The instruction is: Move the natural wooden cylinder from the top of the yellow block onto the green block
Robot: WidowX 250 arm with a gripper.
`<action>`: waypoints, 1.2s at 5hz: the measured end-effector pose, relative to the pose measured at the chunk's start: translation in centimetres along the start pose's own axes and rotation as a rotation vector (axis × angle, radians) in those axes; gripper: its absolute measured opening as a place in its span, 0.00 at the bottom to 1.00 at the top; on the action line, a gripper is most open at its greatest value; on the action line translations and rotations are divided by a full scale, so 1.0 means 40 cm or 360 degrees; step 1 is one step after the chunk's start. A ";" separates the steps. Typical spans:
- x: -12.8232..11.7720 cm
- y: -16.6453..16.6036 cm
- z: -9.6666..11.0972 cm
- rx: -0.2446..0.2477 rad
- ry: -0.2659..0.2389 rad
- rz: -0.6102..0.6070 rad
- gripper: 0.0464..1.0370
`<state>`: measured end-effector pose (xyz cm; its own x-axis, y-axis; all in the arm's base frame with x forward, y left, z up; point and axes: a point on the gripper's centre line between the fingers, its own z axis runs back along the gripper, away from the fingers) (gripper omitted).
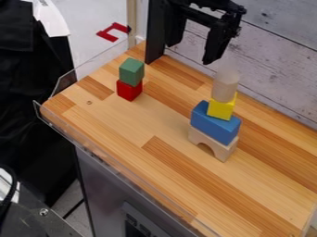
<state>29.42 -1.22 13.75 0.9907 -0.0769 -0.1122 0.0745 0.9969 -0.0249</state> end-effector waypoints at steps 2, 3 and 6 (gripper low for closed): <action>-0.002 -0.013 -0.031 0.0020 0.0070 -0.0011 0.96; -0.007 -0.049 -0.026 0.0052 0.0080 -0.0057 0.96; 0.007 -0.135 -0.011 0.0079 0.0061 -0.0178 0.96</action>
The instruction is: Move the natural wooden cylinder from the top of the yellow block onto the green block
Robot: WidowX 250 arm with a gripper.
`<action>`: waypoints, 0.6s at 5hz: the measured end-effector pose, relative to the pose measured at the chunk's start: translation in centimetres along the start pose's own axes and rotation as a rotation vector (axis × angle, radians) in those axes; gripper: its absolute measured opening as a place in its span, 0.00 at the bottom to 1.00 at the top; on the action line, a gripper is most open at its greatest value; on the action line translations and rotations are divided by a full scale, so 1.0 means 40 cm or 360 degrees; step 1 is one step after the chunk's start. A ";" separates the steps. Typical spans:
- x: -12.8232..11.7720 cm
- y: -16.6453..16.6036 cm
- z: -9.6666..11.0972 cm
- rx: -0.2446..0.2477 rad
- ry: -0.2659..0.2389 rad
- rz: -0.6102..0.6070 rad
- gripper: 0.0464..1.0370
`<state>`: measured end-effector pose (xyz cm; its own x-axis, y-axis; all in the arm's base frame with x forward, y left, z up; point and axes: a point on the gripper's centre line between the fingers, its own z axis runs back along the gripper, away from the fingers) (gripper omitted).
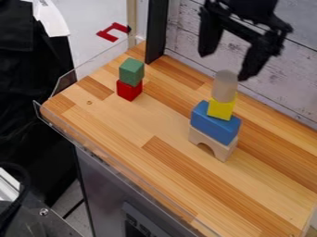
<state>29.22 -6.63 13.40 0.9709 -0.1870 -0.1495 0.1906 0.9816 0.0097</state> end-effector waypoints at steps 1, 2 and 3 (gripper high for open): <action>0.015 -0.008 -0.034 -0.0005 0.0069 0.0008 0.96; 0.024 0.002 -0.042 -0.0011 0.0079 0.0035 0.96; 0.026 0.006 -0.044 -0.0023 0.0082 0.0051 0.93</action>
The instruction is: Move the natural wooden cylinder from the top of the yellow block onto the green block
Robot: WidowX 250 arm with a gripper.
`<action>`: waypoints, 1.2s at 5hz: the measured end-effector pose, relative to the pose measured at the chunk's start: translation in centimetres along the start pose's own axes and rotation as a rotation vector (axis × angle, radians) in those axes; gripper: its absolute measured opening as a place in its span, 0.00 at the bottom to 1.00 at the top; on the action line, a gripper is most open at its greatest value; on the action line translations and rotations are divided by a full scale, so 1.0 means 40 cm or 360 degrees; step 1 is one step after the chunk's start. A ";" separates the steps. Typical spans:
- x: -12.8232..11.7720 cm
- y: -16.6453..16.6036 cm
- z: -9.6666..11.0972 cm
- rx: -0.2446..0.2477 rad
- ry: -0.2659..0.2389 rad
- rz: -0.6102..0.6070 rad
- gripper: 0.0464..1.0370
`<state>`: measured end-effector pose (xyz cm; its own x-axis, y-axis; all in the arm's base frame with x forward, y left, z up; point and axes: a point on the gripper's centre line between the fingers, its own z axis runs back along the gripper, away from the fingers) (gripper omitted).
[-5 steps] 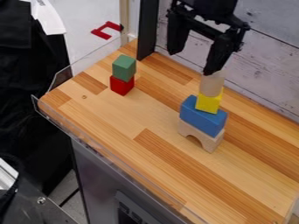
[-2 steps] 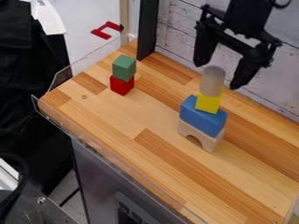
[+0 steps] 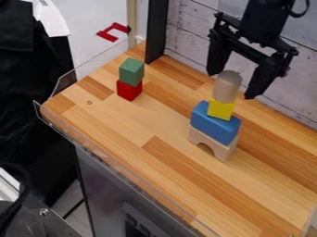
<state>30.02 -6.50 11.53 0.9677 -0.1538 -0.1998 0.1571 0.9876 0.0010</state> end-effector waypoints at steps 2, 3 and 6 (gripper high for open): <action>0.006 0.016 -0.013 -0.0063 -0.0025 0.0065 0.45; -0.001 0.017 -0.013 -0.0073 -0.0052 0.0088 0.45; -0.040 0.139 0.103 -0.0112 -0.0228 0.0358 0.45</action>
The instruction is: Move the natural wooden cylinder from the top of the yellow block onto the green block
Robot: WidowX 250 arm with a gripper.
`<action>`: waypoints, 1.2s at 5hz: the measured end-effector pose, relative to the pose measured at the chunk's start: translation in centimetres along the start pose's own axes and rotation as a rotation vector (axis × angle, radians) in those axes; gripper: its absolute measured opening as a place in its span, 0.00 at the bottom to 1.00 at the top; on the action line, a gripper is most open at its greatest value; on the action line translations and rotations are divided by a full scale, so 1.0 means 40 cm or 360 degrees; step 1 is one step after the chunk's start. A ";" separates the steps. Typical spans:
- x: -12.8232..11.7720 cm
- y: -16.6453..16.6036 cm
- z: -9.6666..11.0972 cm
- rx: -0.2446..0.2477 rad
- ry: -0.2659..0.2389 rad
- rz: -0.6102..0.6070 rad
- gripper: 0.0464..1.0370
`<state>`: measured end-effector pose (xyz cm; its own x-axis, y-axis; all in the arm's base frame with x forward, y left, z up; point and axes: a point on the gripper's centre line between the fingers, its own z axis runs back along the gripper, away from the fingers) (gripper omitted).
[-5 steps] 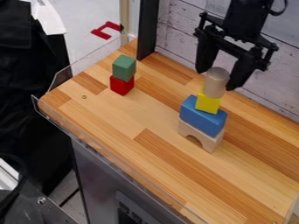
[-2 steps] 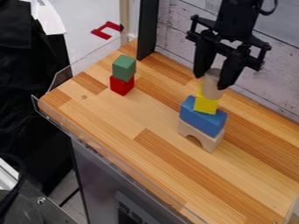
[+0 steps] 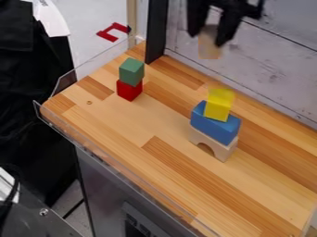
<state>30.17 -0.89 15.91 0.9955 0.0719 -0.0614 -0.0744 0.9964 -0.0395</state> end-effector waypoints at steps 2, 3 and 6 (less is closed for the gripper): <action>0.005 0.110 -0.019 -0.0057 0.0030 0.0172 0.45; 0.005 0.163 -0.067 -0.0068 0.0077 0.0260 0.45; 0.005 0.233 -0.099 -0.0027 0.0111 0.0445 0.45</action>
<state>29.46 8.24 11.56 0.9298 0.3399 -0.1409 -0.3469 0.9375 -0.0277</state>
